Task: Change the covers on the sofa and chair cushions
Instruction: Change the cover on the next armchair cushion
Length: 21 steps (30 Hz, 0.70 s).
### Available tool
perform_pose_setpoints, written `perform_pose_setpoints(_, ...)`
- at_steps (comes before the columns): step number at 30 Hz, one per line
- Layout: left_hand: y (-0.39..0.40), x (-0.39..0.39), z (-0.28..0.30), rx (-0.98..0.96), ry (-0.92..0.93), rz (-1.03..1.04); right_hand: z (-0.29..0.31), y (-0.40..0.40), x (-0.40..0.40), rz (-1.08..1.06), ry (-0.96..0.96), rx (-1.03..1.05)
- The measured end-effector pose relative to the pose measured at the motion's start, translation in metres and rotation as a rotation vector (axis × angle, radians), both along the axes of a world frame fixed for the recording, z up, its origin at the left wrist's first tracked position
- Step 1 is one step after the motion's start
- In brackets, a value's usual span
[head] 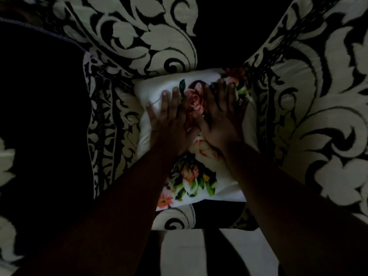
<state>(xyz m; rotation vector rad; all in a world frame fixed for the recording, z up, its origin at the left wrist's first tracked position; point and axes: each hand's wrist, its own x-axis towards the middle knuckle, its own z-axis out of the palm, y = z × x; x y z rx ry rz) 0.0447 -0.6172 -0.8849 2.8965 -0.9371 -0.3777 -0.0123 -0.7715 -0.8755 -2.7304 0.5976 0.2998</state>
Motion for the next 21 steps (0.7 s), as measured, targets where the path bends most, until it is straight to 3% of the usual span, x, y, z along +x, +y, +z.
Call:
perform_pose_setpoints(5,0.014,-0.057,0.028,-0.026,-0.015,-0.088,0.023,0.015,-0.076,0.001,-0.005,-0.008)
perform_pose_setpoints(9,0.022,-0.069,0.051,-0.074,0.008,-0.161,0.040,0.019,-0.105,-0.023,-0.024,0.107)
perform_pose_setpoints(11,0.024,-0.060,0.058,-0.136,0.054,-0.126,0.052,0.015,-0.098,0.001,0.007,0.055)
perform_pose_setpoints(13,0.021,-0.042,0.060,-0.216,0.140,0.051,0.068,0.016,-0.080,0.048,0.044,-0.099)
perform_pose_setpoints(15,0.013,-0.023,0.055,-0.162,0.163,0.153,0.076,0.017,-0.060,0.099,0.015,-0.157)
perform_pose_setpoints(21,0.021,0.004,0.019,-0.050,0.175,0.107,0.039,0.034,-0.036,0.055,0.061,-0.084)
